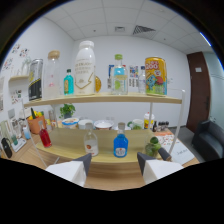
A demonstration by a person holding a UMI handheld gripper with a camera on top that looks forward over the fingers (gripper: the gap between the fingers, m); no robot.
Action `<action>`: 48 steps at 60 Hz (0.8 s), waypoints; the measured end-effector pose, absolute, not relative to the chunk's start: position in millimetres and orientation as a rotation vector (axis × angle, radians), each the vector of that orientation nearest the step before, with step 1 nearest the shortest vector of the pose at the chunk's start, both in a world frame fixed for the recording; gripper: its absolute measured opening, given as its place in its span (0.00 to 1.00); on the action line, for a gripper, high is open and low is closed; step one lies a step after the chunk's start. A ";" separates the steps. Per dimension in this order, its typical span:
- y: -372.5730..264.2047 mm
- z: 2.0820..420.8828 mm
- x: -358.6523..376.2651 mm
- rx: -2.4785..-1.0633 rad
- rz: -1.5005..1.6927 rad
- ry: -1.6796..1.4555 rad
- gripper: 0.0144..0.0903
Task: Make me a cup of Mount Fuji.
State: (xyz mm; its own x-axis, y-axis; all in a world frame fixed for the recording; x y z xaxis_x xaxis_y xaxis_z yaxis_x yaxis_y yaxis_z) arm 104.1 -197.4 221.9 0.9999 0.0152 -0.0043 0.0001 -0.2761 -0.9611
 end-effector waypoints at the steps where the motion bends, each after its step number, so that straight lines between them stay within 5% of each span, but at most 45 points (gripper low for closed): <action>1: -190.8 223.7 106.1 -1.844 0.014 -0.012 0.93; 9: -142.4 221.3 117.1 -1.821 0.001 -0.031 0.89; 18: -107.0 197.0 121.3 -1.851 -0.010 -0.058 0.62; 25: -97.2 186.6 122.7 -1.857 -0.034 -0.086 0.32; 48: -127.3 211.0 121.7 -1.843 -0.007 -0.080 0.29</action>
State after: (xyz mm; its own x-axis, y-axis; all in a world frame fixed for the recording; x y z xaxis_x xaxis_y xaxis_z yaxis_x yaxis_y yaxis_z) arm 121.7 -127.3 211.0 0.9976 0.0514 0.0469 0.0591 -0.2679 -0.9616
